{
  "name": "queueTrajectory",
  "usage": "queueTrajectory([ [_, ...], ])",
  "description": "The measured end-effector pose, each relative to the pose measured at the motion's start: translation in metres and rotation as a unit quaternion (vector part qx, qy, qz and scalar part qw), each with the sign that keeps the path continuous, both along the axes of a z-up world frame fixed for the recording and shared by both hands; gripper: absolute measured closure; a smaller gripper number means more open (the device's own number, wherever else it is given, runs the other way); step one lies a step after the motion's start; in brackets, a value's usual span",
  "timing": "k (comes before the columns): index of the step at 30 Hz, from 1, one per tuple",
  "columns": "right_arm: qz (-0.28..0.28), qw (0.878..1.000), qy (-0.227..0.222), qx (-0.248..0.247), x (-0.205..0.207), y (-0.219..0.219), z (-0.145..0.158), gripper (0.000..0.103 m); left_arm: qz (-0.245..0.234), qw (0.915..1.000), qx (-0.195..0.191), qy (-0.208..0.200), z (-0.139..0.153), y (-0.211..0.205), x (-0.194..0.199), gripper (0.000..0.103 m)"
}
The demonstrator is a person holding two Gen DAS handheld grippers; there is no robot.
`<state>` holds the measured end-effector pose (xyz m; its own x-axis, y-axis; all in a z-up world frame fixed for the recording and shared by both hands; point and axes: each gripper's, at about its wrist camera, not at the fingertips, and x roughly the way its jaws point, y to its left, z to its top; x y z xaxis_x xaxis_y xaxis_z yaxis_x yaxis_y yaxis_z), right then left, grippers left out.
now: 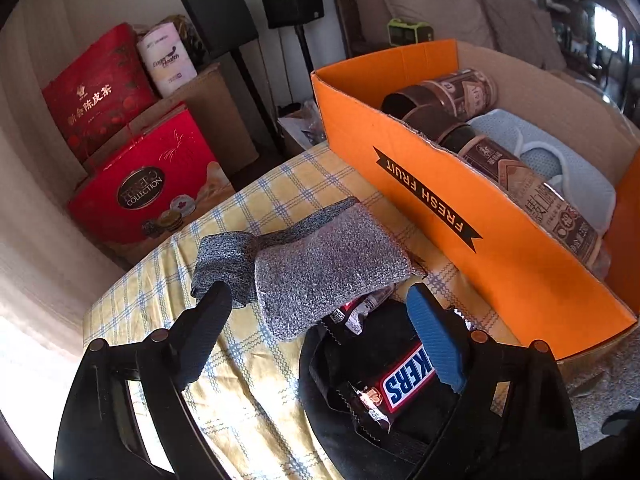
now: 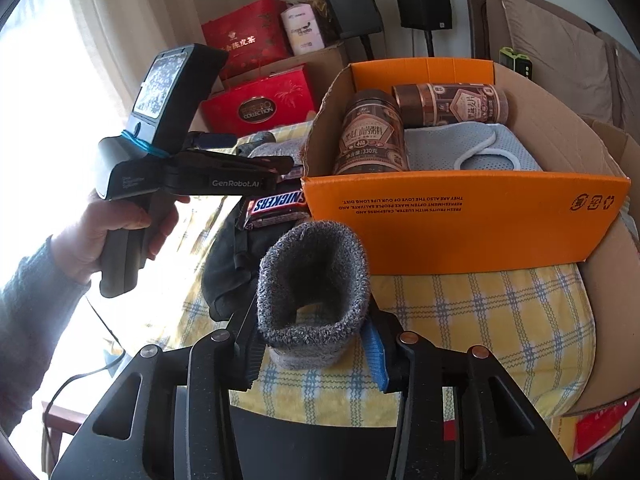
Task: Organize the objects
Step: 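Grasp the grey sock beside the black eye mask with the right gripper, then grasp the second grey sock with the left gripper while the right gripper holds its sock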
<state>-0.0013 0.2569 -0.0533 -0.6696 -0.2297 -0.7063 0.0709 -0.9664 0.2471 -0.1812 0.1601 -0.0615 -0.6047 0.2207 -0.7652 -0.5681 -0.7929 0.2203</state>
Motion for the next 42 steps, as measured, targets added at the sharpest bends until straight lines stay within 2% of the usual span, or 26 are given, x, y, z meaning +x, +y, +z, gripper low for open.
queueTrajectory([
  [2,0.003,1.0,-0.001,-0.001,0.001,0.0,0.001,0.061,-0.002,1.0,-0.002,-0.002,-0.002,0.003,-0.003,0.019],
  [5,0.004,1.0,-0.002,-0.007,0.003,0.003,0.002,0.062,-0.007,0.9998,0.006,-0.019,-0.004,0.006,-0.007,0.031],
  [8,0.01,1.0,-0.005,-0.016,0.005,0.005,0.002,0.067,-0.016,0.9993,0.01,-0.033,-0.008,0.011,-0.009,0.047],
  [10,0.013,1.0,-0.003,-0.017,0.006,0.004,0.003,0.067,-0.02,0.9991,0.012,-0.036,-0.009,0.013,-0.009,0.068],
  [13,0.017,1.0,-0.001,-0.022,0.009,0.004,0.007,0.068,-0.01,0.9989,0.032,-0.032,-0.002,0.011,-0.007,0.082],
  [15,0.019,0.999,0.002,-0.026,0.011,0.005,0.011,0.071,-0.004,0.9978,0.053,-0.04,0.005,0.005,-0.009,0.087],
  [21,0.021,0.999,0.008,-0.04,0.017,0.009,0.027,0.073,0.016,0.9886,0.128,-0.078,0.033,-0.023,-0.004,0.088],
  [27,0.007,0.998,0.025,-0.049,0.021,0.029,0.054,0.073,0.011,0.9695,0.214,-0.118,0.067,-0.045,0.015,0.089],
  [30,-0.004,0.999,0.029,-0.043,0.02,0.041,0.067,0.073,0.004,0.961,0.242,-0.134,0.083,-0.049,0.023,0.089],
  [33,-0.018,0.999,0.03,-0.033,0.016,0.056,0.078,0.073,-0.007,0.9543,0.264,-0.14,0.098,-0.048,0.032,0.093],
  [35,-0.026,0.999,0.03,-0.031,0.012,0.067,0.084,0.073,-0.014,0.9548,0.265,-0.133,0.109,-0.045,0.037,0.093],
  [36,-0.028,0.999,0.031,-0.031,0.01,0.072,0.086,0.073,-0.016,0.9579,0.257,-0.128,0.113,-0.041,0.04,0.093],
  [39,-0.038,0.999,0.019,-0.026,0.005,0.083,0.089,0.073,-0.008,0.9729,0.197,-0.12,0.108,-0.027,0.045,0.093],
  [41,-0.034,0.999,0.018,-0.028,0.007,0.085,0.089,0.073,-0.005,0.9766,0.175,-0.125,0.097,-0.025,0.05,0.09],
  [42,-0.034,0.999,0.017,-0.028,0.007,0.086,0.089,0.073,-0.005,0.9775,0.167,-0.128,0.089,-0.026,0.054,0.081],
])
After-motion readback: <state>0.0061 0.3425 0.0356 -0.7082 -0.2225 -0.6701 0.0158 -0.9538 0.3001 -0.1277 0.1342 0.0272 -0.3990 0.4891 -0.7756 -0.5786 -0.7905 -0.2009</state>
